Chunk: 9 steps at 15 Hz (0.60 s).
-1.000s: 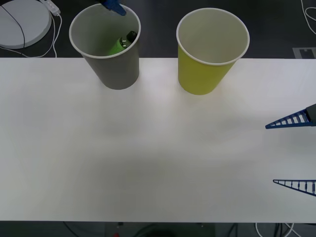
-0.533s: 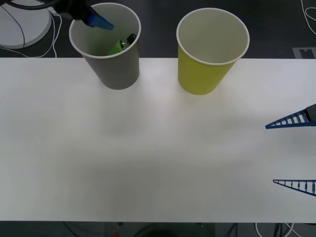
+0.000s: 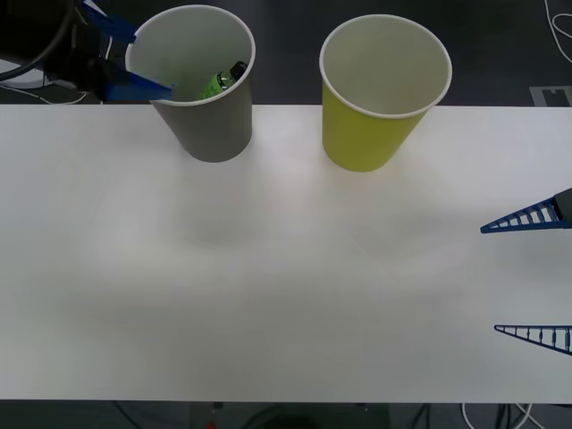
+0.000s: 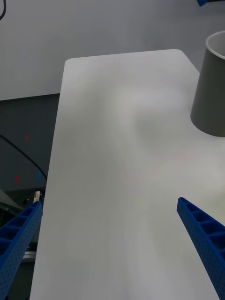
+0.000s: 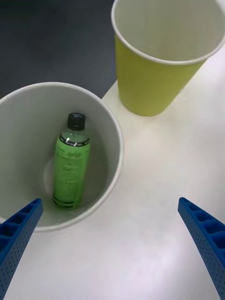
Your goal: Put the can into the green bin and the plastic bottle into the gray bin
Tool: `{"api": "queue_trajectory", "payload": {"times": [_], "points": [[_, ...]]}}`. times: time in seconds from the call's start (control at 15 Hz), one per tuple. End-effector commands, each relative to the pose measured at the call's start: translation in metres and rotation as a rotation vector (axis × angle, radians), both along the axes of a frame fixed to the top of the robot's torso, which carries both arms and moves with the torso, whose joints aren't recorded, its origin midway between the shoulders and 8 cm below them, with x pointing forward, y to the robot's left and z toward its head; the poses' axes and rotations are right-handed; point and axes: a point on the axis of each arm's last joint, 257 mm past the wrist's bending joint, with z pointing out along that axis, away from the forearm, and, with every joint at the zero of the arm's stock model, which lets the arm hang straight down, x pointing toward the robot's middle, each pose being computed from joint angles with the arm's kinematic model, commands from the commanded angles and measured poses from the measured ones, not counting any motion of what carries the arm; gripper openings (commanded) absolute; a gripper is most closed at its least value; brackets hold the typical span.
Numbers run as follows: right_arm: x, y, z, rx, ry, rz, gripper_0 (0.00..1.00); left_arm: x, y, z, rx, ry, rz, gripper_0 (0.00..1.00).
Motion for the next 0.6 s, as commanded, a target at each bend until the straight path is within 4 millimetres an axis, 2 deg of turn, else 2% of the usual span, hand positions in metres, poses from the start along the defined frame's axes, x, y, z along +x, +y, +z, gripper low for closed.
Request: {"api": "queue_trajectory", "payload": {"times": [0.07,0.33,0.6], "points": [[0.0,0.0,0.0,0.0,0.0,0.0,1.0,-0.024,0.008,-0.014,-0.013,0.013,-0.04,1.0],[0.0,0.0,0.0,0.0,0.0,0.0,1.0,-0.059,0.009,-0.034,-0.01,0.012,-0.107,1.0],[0.0,0.0,0.0,0.0,0.0,0.0,1.0,-0.081,0.01,-0.049,-0.016,0.009,-0.205,1.0]]}}
